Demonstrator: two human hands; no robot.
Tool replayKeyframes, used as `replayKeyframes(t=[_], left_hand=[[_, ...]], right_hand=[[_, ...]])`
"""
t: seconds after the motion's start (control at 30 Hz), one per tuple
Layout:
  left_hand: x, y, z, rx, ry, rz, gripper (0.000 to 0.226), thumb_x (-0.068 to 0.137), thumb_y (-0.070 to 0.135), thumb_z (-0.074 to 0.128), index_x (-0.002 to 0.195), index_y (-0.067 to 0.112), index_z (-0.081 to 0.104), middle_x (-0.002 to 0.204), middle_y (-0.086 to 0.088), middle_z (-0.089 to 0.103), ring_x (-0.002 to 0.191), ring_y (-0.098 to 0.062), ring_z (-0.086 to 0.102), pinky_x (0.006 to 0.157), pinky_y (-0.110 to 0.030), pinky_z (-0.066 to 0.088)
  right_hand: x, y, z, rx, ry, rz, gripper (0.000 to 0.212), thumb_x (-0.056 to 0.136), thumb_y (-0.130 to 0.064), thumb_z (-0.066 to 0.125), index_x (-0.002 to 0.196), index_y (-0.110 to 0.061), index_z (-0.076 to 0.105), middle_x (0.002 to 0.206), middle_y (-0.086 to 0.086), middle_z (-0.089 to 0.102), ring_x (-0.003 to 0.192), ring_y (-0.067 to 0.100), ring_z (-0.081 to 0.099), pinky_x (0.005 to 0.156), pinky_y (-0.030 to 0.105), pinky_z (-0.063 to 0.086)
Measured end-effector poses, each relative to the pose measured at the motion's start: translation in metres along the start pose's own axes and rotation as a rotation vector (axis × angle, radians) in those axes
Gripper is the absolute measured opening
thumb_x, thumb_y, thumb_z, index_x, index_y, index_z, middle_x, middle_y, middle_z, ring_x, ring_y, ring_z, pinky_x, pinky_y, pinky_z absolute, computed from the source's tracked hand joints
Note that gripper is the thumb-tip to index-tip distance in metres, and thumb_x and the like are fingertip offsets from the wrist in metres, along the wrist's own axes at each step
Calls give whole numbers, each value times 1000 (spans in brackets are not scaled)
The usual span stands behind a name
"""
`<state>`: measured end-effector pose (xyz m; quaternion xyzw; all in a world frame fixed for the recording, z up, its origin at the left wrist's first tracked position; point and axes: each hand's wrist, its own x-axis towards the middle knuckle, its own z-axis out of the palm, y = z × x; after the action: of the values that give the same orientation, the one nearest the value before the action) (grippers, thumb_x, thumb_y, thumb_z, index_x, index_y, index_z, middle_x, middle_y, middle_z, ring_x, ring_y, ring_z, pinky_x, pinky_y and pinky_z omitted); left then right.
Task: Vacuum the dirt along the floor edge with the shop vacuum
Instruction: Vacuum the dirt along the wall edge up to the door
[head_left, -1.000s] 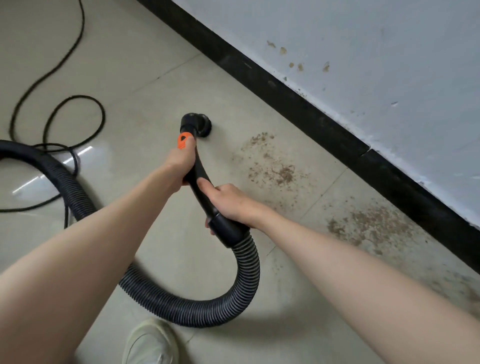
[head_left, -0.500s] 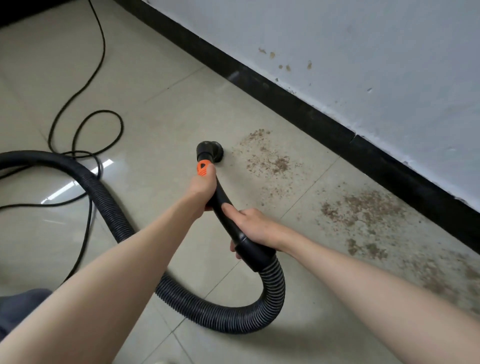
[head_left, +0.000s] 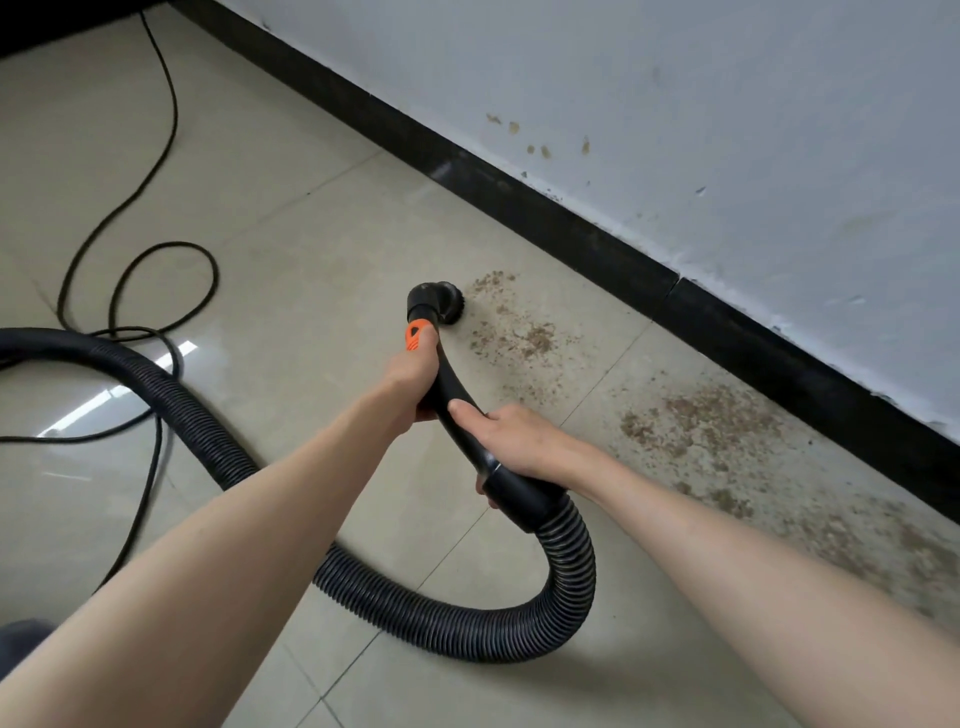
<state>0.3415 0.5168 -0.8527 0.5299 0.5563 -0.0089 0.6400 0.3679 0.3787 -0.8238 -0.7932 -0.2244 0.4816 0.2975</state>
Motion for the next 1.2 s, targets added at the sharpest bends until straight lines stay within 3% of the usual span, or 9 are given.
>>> replayKeyframes(t=[0.17, 0.27, 0.43, 0.5, 0.63, 0.77, 0.93, 1.03, 1.2], left_hand=[[2, 11, 17, 40, -14, 25, 46, 95, 51, 34, 101, 8, 49, 81, -5, 54, 71, -19, 57, 58, -32, 50], [7, 19, 27, 77, -21, 46, 48, 95, 51, 33, 105, 7, 50, 82, -5, 54, 71, -19, 57, 54, -30, 49], [15, 30, 50, 132, -31, 103, 44, 97, 48, 33, 105, 7, 48, 80, -4, 52, 67, -16, 54, 48, -27, 44], [17, 35, 58, 150, -43, 114, 45, 97, 48, 33, 107, 7, 48, 80, -3, 52, 66, -15, 54, 47, -26, 43], [23, 43, 76, 191, -64, 136, 46, 97, 50, 34, 109, 7, 47, 81, -4, 53, 66, -16, 55, 46, -26, 43], [27, 50, 94, 223, -92, 167, 44, 97, 49, 33, 107, 8, 46, 80, -3, 51, 66, -15, 54, 48, -26, 44], [31, 49, 113, 269, -114, 188, 44, 97, 51, 32, 89, 11, 48, 79, -1, 51, 66, -14, 53, 49, -26, 43], [29, 47, 115, 300, -120, 194, 47, 97, 53, 31, 104, 9, 48, 80, -2, 51, 67, -14, 53, 49, -26, 43], [28, 39, 107, 320, -194, 190, 50, 94, 56, 34, 102, 11, 52, 85, -6, 58, 73, -21, 60, 58, -28, 50]], right_hand=[[7, 6, -15, -6, 5, 12, 57, 93, -60, 37, 74, -10, 53, 92, 22, 71, 85, 38, 67, 88, 48, 54], [13, 10, -24, 15, 13, 3, 54, 94, -59, 38, 74, -11, 51, 84, 20, 69, 74, 32, 63, 84, 48, 53], [26, 23, -40, 39, 48, 10, 56, 92, -62, 38, 76, -11, 54, 87, 23, 71, 80, 37, 67, 86, 50, 54], [31, 29, -46, 69, 48, 23, 57, 92, -63, 39, 78, -11, 56, 80, 19, 72, 71, 32, 67, 84, 47, 56], [37, 39, -58, 126, 50, 37, 60, 90, -66, 38, 87, -9, 59, 77, 19, 72, 66, 29, 66, 83, 50, 56], [40, 46, -69, 135, 76, 41, 64, 94, -61, 35, 91, -4, 63, 65, 8, 72, 67, 24, 67, 86, 45, 55], [41, 59, -70, 137, 161, 58, 62, 93, -62, 35, 82, -8, 62, 61, 6, 70, 63, 25, 68, 81, 44, 57], [39, 61, -66, 157, 191, 63, 64, 92, -64, 36, 79, -6, 62, 70, 12, 72, 69, 32, 69, 80, 46, 57], [27, 58, -46, 183, 234, 100, 64, 92, -65, 35, 82, -8, 62, 84, 17, 73, 77, 32, 70, 78, 40, 57]])
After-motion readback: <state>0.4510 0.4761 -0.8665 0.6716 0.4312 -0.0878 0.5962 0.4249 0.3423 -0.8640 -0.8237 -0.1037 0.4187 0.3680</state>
